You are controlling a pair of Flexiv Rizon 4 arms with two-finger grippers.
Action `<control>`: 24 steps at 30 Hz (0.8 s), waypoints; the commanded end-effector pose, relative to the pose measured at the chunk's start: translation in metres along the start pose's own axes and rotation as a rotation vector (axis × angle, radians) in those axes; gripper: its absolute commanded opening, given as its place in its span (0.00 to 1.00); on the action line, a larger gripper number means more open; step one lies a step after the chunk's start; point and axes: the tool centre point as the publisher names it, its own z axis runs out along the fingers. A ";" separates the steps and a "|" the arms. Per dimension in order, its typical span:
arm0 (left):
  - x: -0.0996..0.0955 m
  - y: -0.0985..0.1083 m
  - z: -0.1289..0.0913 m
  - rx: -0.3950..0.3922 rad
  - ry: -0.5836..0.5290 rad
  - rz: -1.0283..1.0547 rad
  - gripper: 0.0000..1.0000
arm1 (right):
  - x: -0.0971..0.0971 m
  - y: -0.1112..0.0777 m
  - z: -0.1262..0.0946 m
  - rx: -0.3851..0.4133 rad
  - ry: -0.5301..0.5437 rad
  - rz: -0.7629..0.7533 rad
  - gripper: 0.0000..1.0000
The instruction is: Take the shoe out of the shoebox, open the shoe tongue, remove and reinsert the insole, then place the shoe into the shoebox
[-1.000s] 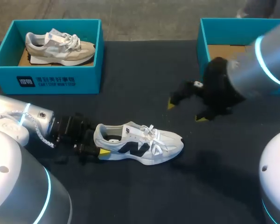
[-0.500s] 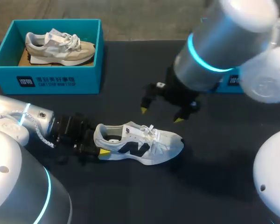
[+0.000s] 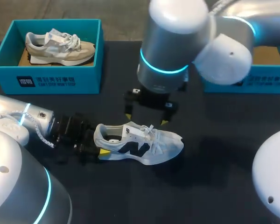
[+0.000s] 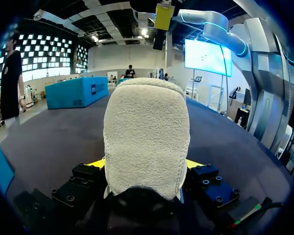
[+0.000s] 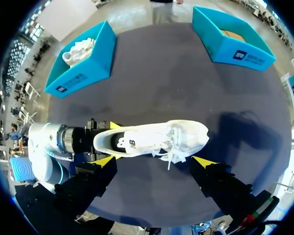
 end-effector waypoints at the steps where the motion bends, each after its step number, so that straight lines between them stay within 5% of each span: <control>1: 0.003 0.006 0.003 0.000 -0.001 -0.001 0.00 | 0.007 -0.003 0.007 -0.013 -0.039 0.019 1.00; 14: 0.003 0.006 0.003 0.000 -0.001 -0.001 0.00 | 0.015 -0.005 0.058 -0.051 -0.191 0.069 1.00; 24: 0.003 0.006 0.003 0.000 -0.001 -0.001 0.00 | 0.036 -0.013 0.072 -0.066 -0.216 0.021 1.00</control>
